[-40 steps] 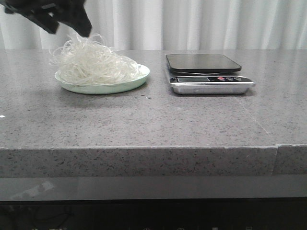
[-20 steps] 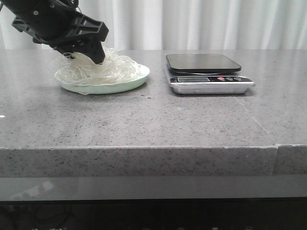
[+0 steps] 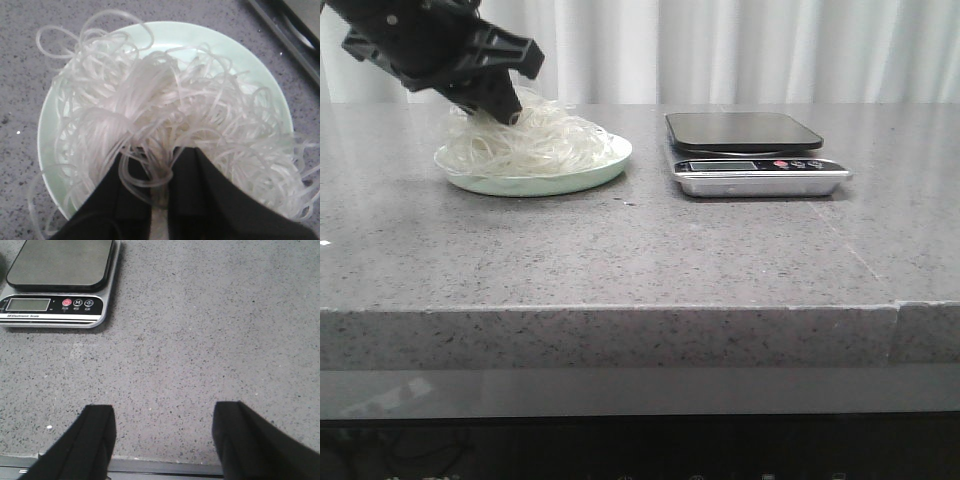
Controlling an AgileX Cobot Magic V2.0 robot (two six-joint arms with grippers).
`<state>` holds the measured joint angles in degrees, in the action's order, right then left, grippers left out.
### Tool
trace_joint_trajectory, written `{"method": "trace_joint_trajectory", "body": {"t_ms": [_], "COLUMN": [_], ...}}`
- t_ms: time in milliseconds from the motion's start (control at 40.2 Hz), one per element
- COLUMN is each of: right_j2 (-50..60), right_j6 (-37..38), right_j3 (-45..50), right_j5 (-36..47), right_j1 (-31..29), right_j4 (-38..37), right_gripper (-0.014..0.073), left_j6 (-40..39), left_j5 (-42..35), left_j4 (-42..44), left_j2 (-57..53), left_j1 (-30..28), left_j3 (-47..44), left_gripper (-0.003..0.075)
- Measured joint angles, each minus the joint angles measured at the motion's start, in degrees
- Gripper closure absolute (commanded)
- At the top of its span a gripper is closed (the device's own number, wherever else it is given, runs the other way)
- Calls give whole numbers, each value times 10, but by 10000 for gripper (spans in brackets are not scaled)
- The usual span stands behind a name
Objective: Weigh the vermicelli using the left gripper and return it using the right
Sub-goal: 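Lift the vermicelli with the left gripper and carry it over the scale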
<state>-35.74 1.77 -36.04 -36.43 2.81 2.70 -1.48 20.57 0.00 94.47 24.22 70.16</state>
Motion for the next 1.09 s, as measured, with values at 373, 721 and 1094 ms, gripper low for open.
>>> {"method": "trace_joint_trajectory", "body": {"t_ms": [373,721,1094], "right_j2": [0,0,0], "right_j6": [-1,-1,-1], "right_j3": [0,0,0], "right_j5": [0,0,0], "right_j1": [0,0,0], "right_j4": [0,0,0], "right_gripper": [53,53,53], "left_j6": [0,0,0], "left_j5": [78,76,71], "left_j4": [0,0,5], "left_j2": [-23,14,187], "left_j1": [11,76,134], "left_j3": [149,304,484], "left_gripper": [566,566,566]}}
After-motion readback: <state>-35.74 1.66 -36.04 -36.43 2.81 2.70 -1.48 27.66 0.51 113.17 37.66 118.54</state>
